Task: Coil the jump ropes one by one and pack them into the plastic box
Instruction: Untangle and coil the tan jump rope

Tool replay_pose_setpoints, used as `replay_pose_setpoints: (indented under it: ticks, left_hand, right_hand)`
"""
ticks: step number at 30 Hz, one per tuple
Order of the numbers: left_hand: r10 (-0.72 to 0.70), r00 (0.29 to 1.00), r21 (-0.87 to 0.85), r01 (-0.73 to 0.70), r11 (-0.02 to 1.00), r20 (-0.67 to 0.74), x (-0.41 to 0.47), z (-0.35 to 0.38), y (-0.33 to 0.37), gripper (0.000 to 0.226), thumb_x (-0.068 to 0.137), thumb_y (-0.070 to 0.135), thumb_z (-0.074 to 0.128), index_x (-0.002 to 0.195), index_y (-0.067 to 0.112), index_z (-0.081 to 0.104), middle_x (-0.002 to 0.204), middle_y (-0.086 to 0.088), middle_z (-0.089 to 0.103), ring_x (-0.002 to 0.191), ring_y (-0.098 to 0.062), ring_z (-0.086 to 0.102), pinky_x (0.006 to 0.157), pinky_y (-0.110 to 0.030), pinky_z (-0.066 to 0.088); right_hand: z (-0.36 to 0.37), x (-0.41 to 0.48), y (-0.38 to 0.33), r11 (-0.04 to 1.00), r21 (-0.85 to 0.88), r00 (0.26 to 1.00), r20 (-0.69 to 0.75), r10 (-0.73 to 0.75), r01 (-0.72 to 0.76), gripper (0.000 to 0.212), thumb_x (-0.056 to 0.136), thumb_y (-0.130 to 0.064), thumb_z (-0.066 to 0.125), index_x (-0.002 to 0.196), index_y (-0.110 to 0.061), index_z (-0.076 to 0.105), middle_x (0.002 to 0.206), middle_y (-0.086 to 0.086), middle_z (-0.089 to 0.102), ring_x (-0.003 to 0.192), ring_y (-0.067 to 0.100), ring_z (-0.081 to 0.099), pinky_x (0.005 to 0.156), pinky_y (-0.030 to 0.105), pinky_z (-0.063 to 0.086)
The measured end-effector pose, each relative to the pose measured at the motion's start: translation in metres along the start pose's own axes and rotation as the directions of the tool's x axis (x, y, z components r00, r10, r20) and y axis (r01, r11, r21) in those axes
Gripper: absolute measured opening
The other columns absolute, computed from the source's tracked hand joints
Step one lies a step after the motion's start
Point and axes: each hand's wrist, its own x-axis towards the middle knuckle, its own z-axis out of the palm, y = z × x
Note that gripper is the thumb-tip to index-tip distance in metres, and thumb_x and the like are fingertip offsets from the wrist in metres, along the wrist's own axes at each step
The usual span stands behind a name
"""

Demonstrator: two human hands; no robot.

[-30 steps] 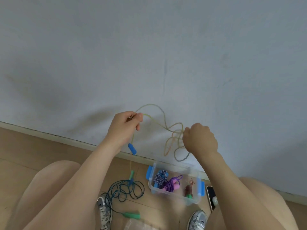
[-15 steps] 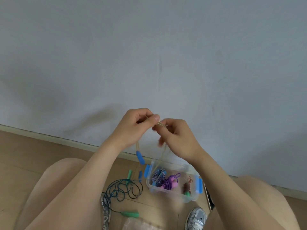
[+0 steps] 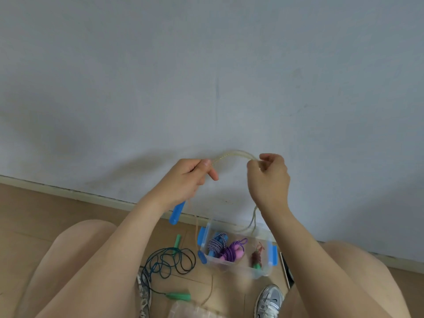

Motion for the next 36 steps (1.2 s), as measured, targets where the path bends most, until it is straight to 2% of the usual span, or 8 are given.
replay_pose_setpoints:
  ticks: [3,7,15,19,24,28,31,36]
  left_hand:
    - [-0.034,0.998,-0.088,0.039,0.995,0.060,-0.002,-0.001,0.007,0.050,0.113,0.041,0.043,0.089,0.014,0.077,0.062,0.003,0.027,0.054,-0.014,0.019,0.050,-0.029,0.018]
    - [-0.030,0.996,-0.068,0.035,0.997,0.081,-0.006,0.000,0.012,0.055,0.112,0.040,0.045,0.064,0.027,0.069,0.060,-0.004,0.036,0.056,-0.019,0.021,0.058,-0.040,0.018]
    - [-0.100,0.990,0.072,0.093,0.993,0.096,-0.009,-0.003,0.012,0.058,0.114,0.037,0.037,0.088,0.003,0.076,0.061,-0.017,0.067,0.047,-0.024,0.046,0.056,-0.033,0.045]
    - [-0.134,0.988,0.084,0.128,0.988,0.071,-0.007,-0.007,0.009,0.059,0.114,0.037,0.037,0.084,0.003,0.074,0.057,-0.013,0.063,0.047,-0.023,0.049,0.054,-0.031,0.044]
    - [-0.182,0.983,0.111,0.178,0.978,0.034,-0.006,-0.014,-0.001,0.054,0.114,0.037,0.039,0.079,0.006,0.065,0.052,-0.005,0.047,0.046,-0.020,0.042,0.054,-0.032,0.041]
    - [-0.211,0.976,0.127,0.203,0.971,0.050,-0.007,-0.012,0.003,0.050,0.113,0.040,0.040,0.079,0.010,0.061,0.053,0.004,0.035,0.047,-0.014,0.031,0.050,-0.030,0.039]
    - [-0.210,0.973,0.075,0.203,0.976,0.100,-0.008,-0.009,0.005,0.048,0.113,0.040,0.041,0.085,0.008,0.063,0.057,0.005,0.034,0.049,-0.014,0.025,0.049,-0.029,0.026]
    - [-0.210,0.970,0.017,0.209,0.978,0.126,-0.008,-0.004,0.008,0.046,0.113,0.039,0.043,0.085,0.009,0.063,0.059,0.001,0.033,0.051,-0.015,0.024,0.048,-0.029,0.027]
  right_hand:
    - [0.003,-0.010,-0.003,0.942,-0.083,0.933,0.190,-0.306,0.325,0.055,0.089,-0.024,0.067,0.142,-0.020,0.055,0.137,-0.003,0.059,0.127,0.012,0.054,0.110,0.036,0.043]
    - [0.005,-0.021,-0.006,0.905,0.109,0.778,0.475,-0.411,0.411,0.036,0.097,-0.031,0.074,0.132,-0.027,0.065,0.102,-0.010,0.077,0.098,0.001,0.073,0.092,0.023,0.057]
    - [0.013,-0.014,0.004,0.695,-0.140,0.684,0.393,-0.615,0.705,0.011,0.100,-0.030,0.070,0.099,-0.022,0.078,0.080,-0.012,0.072,0.071,0.008,0.063,0.070,0.032,0.054]
    - [0.010,-0.015,-0.007,0.871,0.045,0.868,0.079,-0.491,0.489,0.008,0.103,-0.020,0.064,0.097,-0.017,0.068,0.086,-0.012,0.075,0.083,0.003,0.070,0.073,0.020,0.052]
    - [0.000,0.010,-0.002,0.963,0.252,0.966,-0.255,-0.032,0.099,0.009,0.110,-0.022,0.036,0.109,-0.016,0.042,0.082,-0.002,0.077,0.070,0.013,0.064,0.072,0.041,0.051]
    - [-0.001,0.018,0.012,0.978,0.039,0.978,-0.014,0.207,-0.207,0.036,0.097,-0.014,0.045,0.132,-0.020,0.047,0.116,0.008,0.070,0.112,0.030,0.062,0.096,0.048,0.053]
    - [0.008,-0.001,0.008,0.970,-0.200,0.978,0.178,-0.104,0.139,0.058,0.080,-0.020,0.049,0.136,-0.028,0.062,0.136,0.000,0.062,0.131,0.028,0.050,0.110,0.042,0.041]
    - [0.018,-0.023,0.004,0.848,0.002,0.684,0.591,-0.428,0.529,0.047,0.100,-0.009,0.054,0.143,-0.025,0.060,0.121,-0.011,0.073,0.094,-0.001,0.065,0.085,0.010,0.044]
